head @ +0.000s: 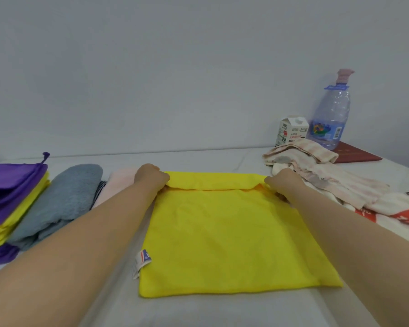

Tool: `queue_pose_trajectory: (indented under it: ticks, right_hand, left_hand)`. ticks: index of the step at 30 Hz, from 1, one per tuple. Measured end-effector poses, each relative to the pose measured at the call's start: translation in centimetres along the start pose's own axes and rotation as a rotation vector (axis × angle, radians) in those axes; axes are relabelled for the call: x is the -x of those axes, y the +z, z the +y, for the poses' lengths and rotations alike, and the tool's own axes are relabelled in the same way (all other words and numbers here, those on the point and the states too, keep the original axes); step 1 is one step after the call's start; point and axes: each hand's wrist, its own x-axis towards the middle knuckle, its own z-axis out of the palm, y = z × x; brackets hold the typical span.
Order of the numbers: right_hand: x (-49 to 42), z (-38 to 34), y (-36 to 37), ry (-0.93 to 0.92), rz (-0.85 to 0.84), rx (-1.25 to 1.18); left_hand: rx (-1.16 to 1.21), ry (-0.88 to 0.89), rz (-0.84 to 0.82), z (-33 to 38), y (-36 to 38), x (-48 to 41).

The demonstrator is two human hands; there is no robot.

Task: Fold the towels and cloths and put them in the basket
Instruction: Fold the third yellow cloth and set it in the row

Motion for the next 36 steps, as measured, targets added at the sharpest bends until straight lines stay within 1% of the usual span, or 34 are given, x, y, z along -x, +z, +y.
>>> queue_pose_trajectory:
  ticks: [2,3,4,6,8,10,12,14,16,17,18,19,20,21,23,24,26,29,31,34,36]
  right_hand:
    - [0.4,-0.4,-0.2,0.037,-0.067,0.013]
    - [0.4,-0.5,-0.2,0.061,-0.102,0.021]
    - [0.3,-0.7,-0.2,0.08,-0.123,0.022]
    - [0.3,-1.2,-0.1,0.094,-0.081,-0.001]
    - [-0.1,-1.2,0.2,0.087,-0.022,-0.04]
    - [-0.7,-1.6,0.5,0.065,-0.045,-0.188]
    - [-1.1,-2.6,0.3,0.018,-0.071,-0.441]
    - [-0.9,-3.9,-0.2,-0.019,-0.006,-0.572]
    - [-1.0,-4.9,-1.3,-0.029,0.085,-0.513]
    - [-0.4,-5.4,-1.8,-0.106,0.148,-0.428]
    - [0.4,-5.6,-2.2,-0.135,0.197,-0.371]
    - [0.7,-5.6,-2.5,-0.18,0.211,-0.328]
    - [1.1,-5.6,-2.7,-0.191,0.2,-0.336]
    - [1.1,-5.2,-2.7,-0.158,0.195,-0.406]
    - [1.8,-4.7,-2.7,-0.082,0.097,-0.78]
    - [2.3,-4.3,-2.8,-0.046,0.062,-0.904]
    - [3.2,-2.9,-3.1,0.01,0.065,-1.017]
    - [4.9,-0.6,-3.7,0.007,0.139,-0.997]
    - [6.3,0.7,-4.0,0.008,0.2,-1.016]
    - [8.0,2.5,-3.8,0.047,0.306,-0.954]
    - [9.0,3.8,-3.6,0.062,0.34,-0.913]
  left_hand:
    - [0.139,-0.088,-0.043,0.2,0.3,-0.2]
    - [0.172,-0.106,-0.072,0.5,0.3,0.2]
    - [0.156,-0.109,-0.091,0.5,0.4,0.5]
    - [0.11,-0.097,-0.109,0.2,0.7,0.7]
    - [0.144,-0.066,-0.109,0.1,0.9,0.9]
    - [0.259,-0.09,-0.081,0.5,1.1,0.9]
    - [0.364,-0.114,-0.019,1.3,0.9,0.7]
    - [0.481,-0.117,0.019,2.6,0.4,0.3]
    - [0.572,-0.069,0.035,3.8,-0.2,-0.1]
    - [0.609,-0.043,0.039,4.4,-0.5,-0.1]
    - [0.648,-0.03,0.033,4.9,-0.7,0.0]
    - [0.685,-0.035,0.011,5.3,-0.9,0.3]
    - [0.718,-0.047,-0.011,5.4,-0.9,0.7]
    - [0.746,-0.066,-0.033,5.3,-0.9,1.4]
    - [0.814,-0.11,-0.088,4.6,-0.8,3.2]
    - [0.851,-0.13,-0.11,4.2,-0.8,4.4]
    - [0.923,-0.164,-0.131,3.5,-0.7,6.8]
    - [1.036,-0.184,-0.095,2.6,-0.9,10.7]
    - [1.047,-0.167,-0.069,2.0,-1.1,13.1]
    - [0.902,-0.158,-0.005,0.6,-1.2,16.1]
    - [0.785,-0.143,0.039,-0.5,-1.0,17.7]
